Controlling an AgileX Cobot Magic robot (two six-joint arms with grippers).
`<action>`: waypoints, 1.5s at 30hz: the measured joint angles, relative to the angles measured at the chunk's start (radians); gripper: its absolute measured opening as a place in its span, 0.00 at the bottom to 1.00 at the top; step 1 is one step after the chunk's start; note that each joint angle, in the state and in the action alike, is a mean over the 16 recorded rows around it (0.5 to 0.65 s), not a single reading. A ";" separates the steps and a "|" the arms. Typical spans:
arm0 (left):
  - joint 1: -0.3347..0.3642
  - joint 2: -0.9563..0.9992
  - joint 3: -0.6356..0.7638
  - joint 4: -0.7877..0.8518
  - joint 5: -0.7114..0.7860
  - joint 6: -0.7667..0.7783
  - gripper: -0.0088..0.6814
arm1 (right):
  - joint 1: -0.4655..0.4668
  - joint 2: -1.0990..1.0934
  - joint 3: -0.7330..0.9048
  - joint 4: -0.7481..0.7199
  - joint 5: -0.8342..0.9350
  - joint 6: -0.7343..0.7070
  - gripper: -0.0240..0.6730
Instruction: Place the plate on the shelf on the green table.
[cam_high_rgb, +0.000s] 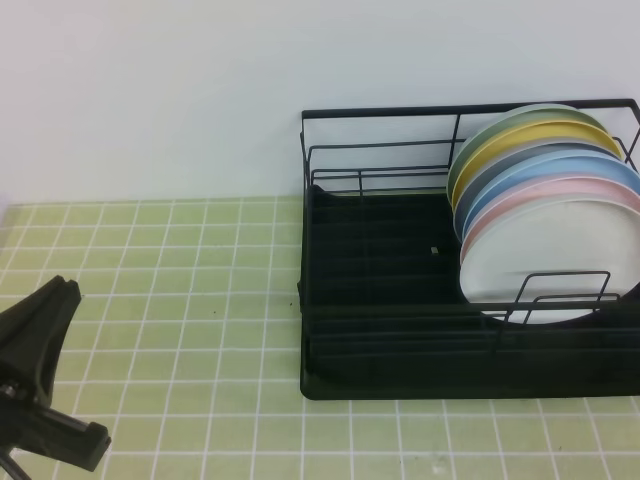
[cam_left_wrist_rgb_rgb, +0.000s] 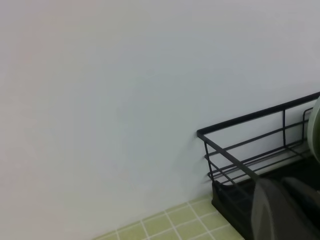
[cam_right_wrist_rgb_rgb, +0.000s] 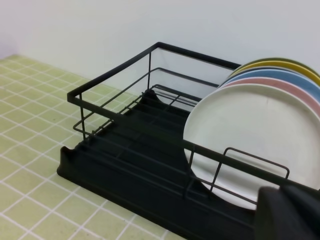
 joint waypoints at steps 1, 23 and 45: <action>0.000 0.000 0.000 0.000 0.000 0.001 0.01 | 0.000 0.000 0.001 0.000 0.000 0.000 0.03; 0.000 0.000 0.000 0.001 0.001 0.012 0.01 | -0.003 -0.042 0.089 -0.596 -0.154 0.506 0.03; 0.000 0.000 0.000 0.000 0.002 0.012 0.01 | -0.003 -0.042 0.276 -0.730 -0.262 0.762 0.03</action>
